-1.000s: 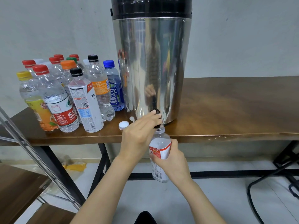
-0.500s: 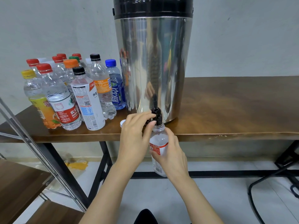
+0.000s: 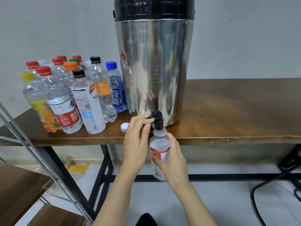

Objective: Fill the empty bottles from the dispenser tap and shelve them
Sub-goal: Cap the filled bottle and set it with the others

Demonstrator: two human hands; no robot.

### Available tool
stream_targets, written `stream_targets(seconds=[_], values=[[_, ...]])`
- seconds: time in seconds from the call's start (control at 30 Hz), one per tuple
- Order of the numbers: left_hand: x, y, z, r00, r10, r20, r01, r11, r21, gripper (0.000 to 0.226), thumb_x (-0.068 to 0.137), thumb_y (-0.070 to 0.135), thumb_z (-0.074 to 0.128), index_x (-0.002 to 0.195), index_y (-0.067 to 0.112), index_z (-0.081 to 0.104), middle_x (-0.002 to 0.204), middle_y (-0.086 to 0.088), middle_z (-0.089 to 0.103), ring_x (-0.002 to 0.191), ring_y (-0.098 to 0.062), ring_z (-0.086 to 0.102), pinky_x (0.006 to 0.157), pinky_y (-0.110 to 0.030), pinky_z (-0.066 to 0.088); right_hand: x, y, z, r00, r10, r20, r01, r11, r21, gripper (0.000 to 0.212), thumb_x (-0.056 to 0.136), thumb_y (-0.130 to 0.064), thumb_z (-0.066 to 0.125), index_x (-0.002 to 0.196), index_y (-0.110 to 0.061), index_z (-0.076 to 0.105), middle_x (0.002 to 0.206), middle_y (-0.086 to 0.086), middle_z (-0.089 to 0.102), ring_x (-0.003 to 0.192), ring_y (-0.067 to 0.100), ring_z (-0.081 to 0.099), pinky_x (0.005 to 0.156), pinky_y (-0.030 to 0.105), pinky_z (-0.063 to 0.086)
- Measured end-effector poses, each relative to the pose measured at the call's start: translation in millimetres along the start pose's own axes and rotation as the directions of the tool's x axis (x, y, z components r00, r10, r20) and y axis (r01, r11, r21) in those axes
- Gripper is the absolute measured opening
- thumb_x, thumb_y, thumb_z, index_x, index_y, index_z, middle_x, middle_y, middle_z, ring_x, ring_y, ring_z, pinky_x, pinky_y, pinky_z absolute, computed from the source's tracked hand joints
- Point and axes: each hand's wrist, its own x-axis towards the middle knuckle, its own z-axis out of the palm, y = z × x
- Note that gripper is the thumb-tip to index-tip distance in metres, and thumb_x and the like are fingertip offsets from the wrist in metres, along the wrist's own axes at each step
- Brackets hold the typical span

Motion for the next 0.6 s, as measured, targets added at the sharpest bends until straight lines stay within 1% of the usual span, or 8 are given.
stream_targets(seconds=[0.13, 0.33, 0.47, 0.6], values=[[0.3, 1.1, -1.1, 0.999, -0.037, 0.026, 0.039, 0.997, -0.062, 0.023, 0.100, 0.019, 0.047, 0.104, 0.032, 0.065, 0.121, 0.013, 0.058, 0.119, -0.003, 0.054, 0.094, -0.011, 0.039, 0.3, -0.7, 0.8, 1.000, -0.005, -0.002, 0.005, 1.000, 0.018, 0.089, 0.077, -0.041, 0.080, 0.139, -0.049, 0.018, 0.138, -0.020, 0.042, 0.124, 0.010, 0.049, 0.089, 0.033, 0.051], [0.1, -0.2, -1.6, 0.998, -0.051, 0.035, 0.053, 0.996, -0.078, 0.023, 0.100, 0.018, 0.047, 0.105, 0.031, 0.065, 0.122, 0.009, 0.058, 0.118, -0.003, 0.054, 0.096, -0.014, 0.042, 1.6, -1.7, 1.6, 1.000, 0.002, 0.012, -0.002, 1.000, 0.027, 0.090, 0.076, -0.040, 0.081, 0.141, -0.046, 0.019, 0.141, -0.018, 0.042, 0.129, 0.011, 0.047, 0.092, 0.033, 0.050], [0.2, -0.9, -1.5, 0.998, -0.056, 0.033, 0.058, 0.994, -0.093, 0.023, 0.100, 0.021, 0.047, 0.104, 0.035, 0.065, 0.122, 0.010, 0.058, 0.119, -0.004, 0.054, 0.096, -0.027, 0.048, 1.7, -1.6, 2.3, 1.000, 0.008, 0.009, -0.009, 0.999, 0.049, 0.090, 0.075, -0.038, 0.083, 0.138, -0.049, 0.020, 0.139, -0.018, 0.043, 0.128, 0.011, 0.047, 0.094, 0.037, 0.051], [-0.2, -2.6, -1.8, 0.998, -0.053, 0.027, 0.055, 0.993, -0.108, 0.024, 0.100, 0.021, 0.047, 0.105, 0.036, 0.065, 0.122, 0.011, 0.058, 0.119, -0.005, 0.054, 0.097, -0.039, 0.051, 1.3, -2.1, 1.7, 1.000, 0.008, 0.013, -0.009, 0.998, 0.063, 0.089, 0.075, -0.036, 0.083, 0.140, -0.047, 0.022, 0.140, -0.018, 0.043, 0.129, 0.011, 0.047, 0.095, 0.037, 0.051]])
